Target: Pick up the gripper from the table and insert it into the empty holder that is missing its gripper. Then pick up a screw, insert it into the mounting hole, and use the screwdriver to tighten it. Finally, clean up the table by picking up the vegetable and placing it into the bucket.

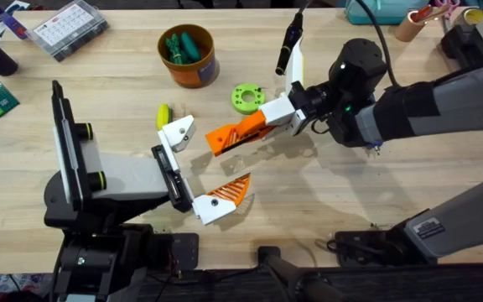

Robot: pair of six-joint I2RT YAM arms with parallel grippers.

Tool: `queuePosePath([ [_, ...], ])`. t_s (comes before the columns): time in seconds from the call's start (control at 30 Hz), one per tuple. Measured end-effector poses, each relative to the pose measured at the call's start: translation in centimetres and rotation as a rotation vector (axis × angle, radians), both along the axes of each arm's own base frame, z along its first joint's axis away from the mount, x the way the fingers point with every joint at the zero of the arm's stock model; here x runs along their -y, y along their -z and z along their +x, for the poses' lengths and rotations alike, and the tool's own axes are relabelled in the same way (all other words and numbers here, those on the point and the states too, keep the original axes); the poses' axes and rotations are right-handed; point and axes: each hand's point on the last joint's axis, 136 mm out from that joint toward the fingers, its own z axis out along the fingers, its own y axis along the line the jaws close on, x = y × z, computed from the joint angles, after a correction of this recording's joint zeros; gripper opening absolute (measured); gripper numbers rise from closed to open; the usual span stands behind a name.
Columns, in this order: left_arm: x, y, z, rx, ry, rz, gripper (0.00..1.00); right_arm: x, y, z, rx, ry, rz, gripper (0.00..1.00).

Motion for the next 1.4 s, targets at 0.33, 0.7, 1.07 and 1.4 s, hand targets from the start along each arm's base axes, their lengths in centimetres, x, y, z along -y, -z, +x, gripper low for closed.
queuePosePath([
  [0.33, 0.0, 0.1, 0.0, -0.009, -0.003, 0.0, 0.988, -0.3, 0.1, 0.8, -0.023, 0.05, -0.009, 0.016],
  [0.7, 0.0, 0.1, 0.0, -0.01, -0.003, 0.0, 0.988, -0.5, 0.1, 1.2, -0.025, 0.073, -0.009, 0.015],
  [1.07, 0.0, 0.8, -0.1, -0.05, 0.0, 0.002, 0.988, -1.6, -1.1, 1.4, -0.005, 0.054, 0.003, 0.016],
  [1.4, 0.0, 0.7, 0.0, -0.05, -0.002, 0.002, 0.988, -1.8, -0.7, 1.3, -0.047, 0.056, -0.017, 0.016],
])
